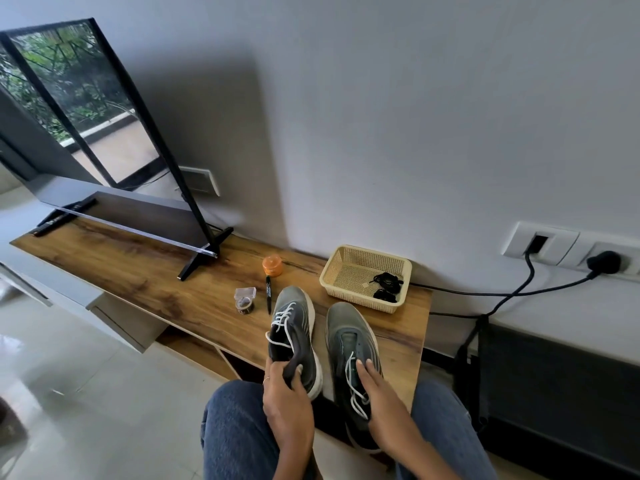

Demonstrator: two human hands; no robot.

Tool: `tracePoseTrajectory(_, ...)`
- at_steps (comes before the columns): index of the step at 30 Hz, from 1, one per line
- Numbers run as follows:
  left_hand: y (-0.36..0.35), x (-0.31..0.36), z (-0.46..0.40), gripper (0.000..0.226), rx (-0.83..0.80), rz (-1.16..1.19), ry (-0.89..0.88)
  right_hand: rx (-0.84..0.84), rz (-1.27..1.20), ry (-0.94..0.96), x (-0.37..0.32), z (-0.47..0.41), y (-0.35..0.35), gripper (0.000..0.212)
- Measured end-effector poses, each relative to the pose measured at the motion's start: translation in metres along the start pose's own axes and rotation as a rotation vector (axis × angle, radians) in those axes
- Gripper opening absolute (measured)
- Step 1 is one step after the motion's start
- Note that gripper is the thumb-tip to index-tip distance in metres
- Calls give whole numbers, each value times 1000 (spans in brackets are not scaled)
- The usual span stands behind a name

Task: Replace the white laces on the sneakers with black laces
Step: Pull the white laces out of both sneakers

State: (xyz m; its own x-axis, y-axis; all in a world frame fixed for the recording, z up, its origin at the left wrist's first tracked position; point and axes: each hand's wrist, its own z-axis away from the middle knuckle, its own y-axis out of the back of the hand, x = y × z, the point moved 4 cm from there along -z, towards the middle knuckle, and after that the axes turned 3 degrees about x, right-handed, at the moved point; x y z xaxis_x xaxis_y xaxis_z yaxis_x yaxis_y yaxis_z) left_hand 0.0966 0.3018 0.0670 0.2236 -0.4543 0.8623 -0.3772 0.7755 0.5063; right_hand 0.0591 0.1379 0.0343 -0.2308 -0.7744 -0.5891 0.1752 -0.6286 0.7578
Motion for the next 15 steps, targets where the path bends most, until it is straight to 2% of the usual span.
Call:
tracePoseTrajectory(5, 20, 5, 0, 34, 34, 36, -16, 14, 28, 42, -20, -20, -10, 91)
tracePoseTrajectory(10, 36, 15, -2, 31, 72, 27, -68, 50, 45, 25, -42, -50, -25, 85)
tracePoseTrajectory(12, 40, 19, 0, 34, 74, 15, -106, 87, 45, -4, -48, -63, -29, 80)
tracePoseTrajectory(15, 43, 21, 4, 25, 69, 18, -158, 126, -22, -29, -59, -84, -31, 66)
